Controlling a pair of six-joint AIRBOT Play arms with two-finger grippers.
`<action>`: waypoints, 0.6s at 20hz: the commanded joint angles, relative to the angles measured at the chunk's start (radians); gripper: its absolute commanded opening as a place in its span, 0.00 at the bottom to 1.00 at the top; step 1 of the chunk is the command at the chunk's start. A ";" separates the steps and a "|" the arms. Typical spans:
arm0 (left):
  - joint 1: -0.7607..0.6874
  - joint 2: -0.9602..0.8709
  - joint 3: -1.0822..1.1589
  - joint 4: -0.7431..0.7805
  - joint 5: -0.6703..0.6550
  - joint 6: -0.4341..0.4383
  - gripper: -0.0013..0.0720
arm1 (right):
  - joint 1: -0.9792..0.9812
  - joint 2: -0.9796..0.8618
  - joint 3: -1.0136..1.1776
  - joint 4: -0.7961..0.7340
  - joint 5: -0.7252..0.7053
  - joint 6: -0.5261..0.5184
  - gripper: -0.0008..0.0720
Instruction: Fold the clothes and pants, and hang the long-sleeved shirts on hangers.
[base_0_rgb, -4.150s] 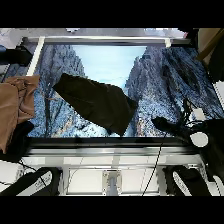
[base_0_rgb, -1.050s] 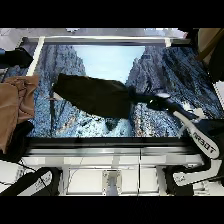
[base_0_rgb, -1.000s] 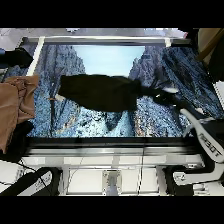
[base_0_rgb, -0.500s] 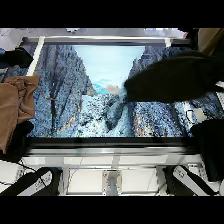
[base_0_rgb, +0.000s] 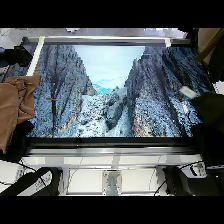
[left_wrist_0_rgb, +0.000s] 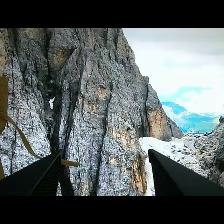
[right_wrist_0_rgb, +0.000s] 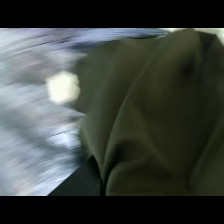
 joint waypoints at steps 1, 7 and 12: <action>-0.001 0.000 -0.002 0.000 0.003 0.000 0.85 | -0.102 -0.005 0.012 -0.196 0.022 0.018 0.02; -0.001 0.000 -0.002 -0.002 0.002 -0.005 0.85 | -0.101 -0.033 0.014 -0.135 -0.011 0.019 0.79; -0.003 0.000 -0.002 -0.019 0.002 -0.004 0.85 | -0.093 -0.031 0.100 0.234 -0.092 0.045 0.76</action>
